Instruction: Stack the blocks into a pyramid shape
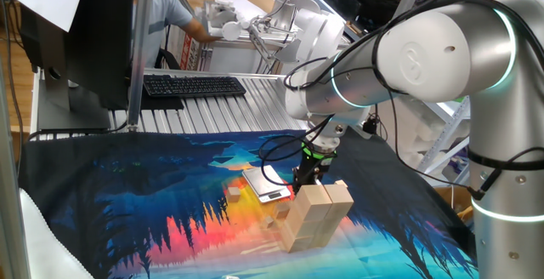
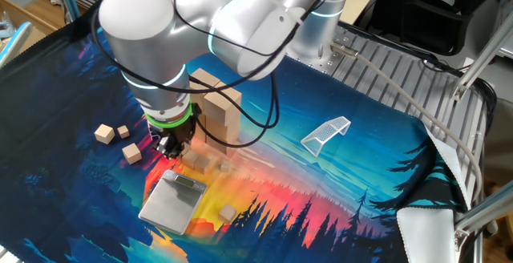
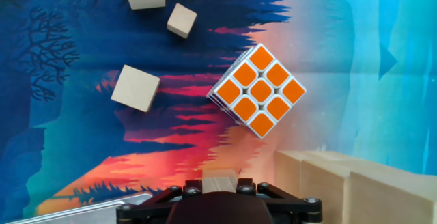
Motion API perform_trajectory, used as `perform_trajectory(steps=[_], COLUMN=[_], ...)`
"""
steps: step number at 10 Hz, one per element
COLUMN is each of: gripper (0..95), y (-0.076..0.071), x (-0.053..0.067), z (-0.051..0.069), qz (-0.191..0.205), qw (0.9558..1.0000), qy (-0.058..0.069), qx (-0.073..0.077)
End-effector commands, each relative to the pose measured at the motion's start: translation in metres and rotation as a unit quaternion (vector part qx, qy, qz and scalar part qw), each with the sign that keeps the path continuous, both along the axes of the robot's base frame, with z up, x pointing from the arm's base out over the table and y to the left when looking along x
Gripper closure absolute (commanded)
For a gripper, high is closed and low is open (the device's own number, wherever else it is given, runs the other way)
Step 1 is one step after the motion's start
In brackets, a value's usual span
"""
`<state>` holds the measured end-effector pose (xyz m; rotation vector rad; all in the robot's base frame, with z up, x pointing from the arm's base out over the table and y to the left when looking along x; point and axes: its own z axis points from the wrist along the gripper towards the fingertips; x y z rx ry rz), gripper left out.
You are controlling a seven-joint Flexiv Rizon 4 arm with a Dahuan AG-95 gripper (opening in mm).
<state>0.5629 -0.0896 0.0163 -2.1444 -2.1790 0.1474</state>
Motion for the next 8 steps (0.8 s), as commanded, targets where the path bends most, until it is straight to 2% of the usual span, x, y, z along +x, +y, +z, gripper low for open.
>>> perform_trajectory(steps=[1, 5, 8], gripper=[95.0, 95.0, 95.0], y=[-0.0004, -0.0006, -0.001], x=[0.001, 0.0015, 0.0036], z=[-0.0009, -0.0083, -0.0023], qz=[0.0, -0.005, -0.009], qw=[1.0, 0.9999, 0.9999], qy=[-0.003, -0.013, -0.011], qx=[-0.002, -0.004, -0.001])
